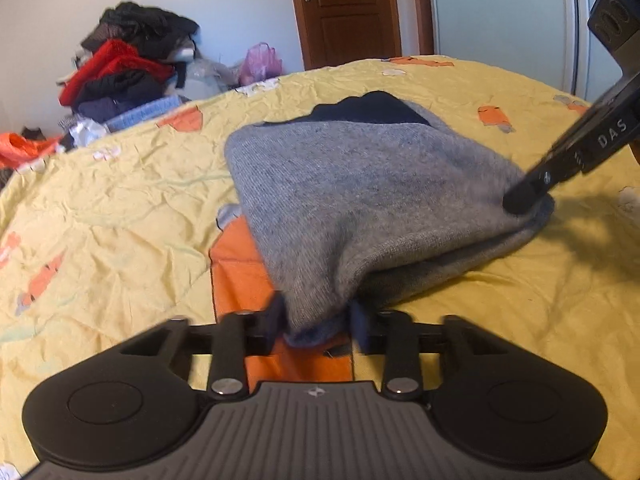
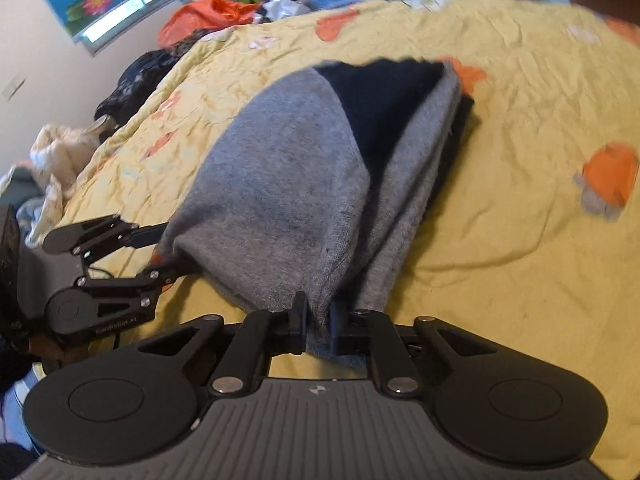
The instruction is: Fold small clothes
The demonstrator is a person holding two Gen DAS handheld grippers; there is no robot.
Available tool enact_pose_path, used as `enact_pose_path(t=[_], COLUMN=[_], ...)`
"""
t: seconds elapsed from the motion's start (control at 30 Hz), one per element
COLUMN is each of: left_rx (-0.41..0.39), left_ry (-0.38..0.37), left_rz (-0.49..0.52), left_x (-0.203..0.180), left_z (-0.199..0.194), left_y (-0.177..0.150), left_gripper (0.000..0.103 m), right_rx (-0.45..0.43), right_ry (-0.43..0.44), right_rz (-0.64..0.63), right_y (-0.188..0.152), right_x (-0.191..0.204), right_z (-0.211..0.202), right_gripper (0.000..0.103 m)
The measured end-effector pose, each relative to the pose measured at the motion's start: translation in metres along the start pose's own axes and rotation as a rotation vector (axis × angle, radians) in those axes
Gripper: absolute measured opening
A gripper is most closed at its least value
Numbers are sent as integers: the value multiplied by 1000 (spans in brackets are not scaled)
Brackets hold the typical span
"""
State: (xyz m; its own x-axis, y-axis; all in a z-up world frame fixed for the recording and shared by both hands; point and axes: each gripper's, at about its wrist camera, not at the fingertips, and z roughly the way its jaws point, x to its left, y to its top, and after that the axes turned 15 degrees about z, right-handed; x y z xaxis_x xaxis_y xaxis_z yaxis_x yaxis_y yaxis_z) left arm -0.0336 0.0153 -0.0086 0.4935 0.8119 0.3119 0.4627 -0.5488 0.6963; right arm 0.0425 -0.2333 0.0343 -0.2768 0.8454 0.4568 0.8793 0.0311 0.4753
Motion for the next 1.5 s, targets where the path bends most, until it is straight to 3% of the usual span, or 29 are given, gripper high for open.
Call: enact_pose_path(t=[0.13, 0.2, 0.27, 0.3, 0.37, 0.43, 0.5, 0.53, 0.57, 0.6, 0.67, 0.77, 0.83, 0.87, 0.93, 1.0, 1.1, 1.13, 1.2, 1.27, 1.33, 1.4, 1.5], left_rx=[-4, -1, 8, 17, 31, 9, -53, -89, -124, -157, -197, -168, -149, -116, -47, -73, -69, -68, -64, -62, -58, -55, -35], left_ry=[-38, -43, -43, -53, -114, -209, -249, -236, -209, -170, -119, -134, -149, -165, -167, -136, -129, -131, -134, -135, -135, -132, -130], left_rz=[-79, -99, -96, -93, -93, -116, -165, -194, -226, -256, -293, -293, -278, -276, -296, -257, -253, -256, -256, -258, -260, -261, -299], left_x=[9, 11, 11, 12, 16, 25, 37, 42, 45, 47, 46, 32, 19, 14, 6, -1, -2, 0, 3, 4, 5, 3, 7], left_z=[1, 2, -1, -4, -13, -27, -39, -43, -44, -43, -32, -8, 5, 13, 30, 29, 30, 31, 33, 33, 34, 31, 23], left_y=[-8, -7, -5, -5, -5, -4, 1, 6, 11, 15, 24, 35, 36, 36, 28, 24, 24, 25, 26, 26, 27, 26, 28], left_gripper=[18, 17, 17, 17, 19, 24, 33, 50, 77, 87, 89, 88, 88, 88, 88, 88, 88, 88, 88, 88, 88, 88, 88], right_rx=[23, 18, 25, 31, -7, -107, -183, -220, -249, -268, -251, -178, -173, -168, -181, -174, -190, -202, -222, -266, -271, -246, -206], right_ry=[-66, -38, -48, -36, 11, 45, 77, 82, 79, 77, 84, -50, -80, -63, -76, -101, -50, -54, -32, 9, 49, 75, 45], right_rz=[-23, -21, -26, -20, 25, 76, 138, 168, 196, 224, 276, 292, 277, 260, 197, 215, 262, 258, 267, 291, 333, 351, 334], right_y=[-1, -4, -3, 0, 9, 22, 40, 51, 62, 74, 96, 120, 125, 126, 128, 127, 119, 116, 108, 97, 86, 76, 62], right_x=[-12, -11, -7, -7, -10, -15, -20, -23, -24, -25, -27, -27, -28, -26, -28, -45, -50, -47, -41, -39, -42, -46, -47], right_z=[4, 7, 7, 5, -8, -21, -25, -23, -17, -10, 14, 60, 77, 77, 74, 76, 69, 65, 54, 36, 23, 15, 10], right_gripper=[11, 12, 19, 26, 64, 84, 83, 83, 82, 78, 60, 56, 33, 12, 10, 8, 9, 15, 34, 67, 85, 85, 85])
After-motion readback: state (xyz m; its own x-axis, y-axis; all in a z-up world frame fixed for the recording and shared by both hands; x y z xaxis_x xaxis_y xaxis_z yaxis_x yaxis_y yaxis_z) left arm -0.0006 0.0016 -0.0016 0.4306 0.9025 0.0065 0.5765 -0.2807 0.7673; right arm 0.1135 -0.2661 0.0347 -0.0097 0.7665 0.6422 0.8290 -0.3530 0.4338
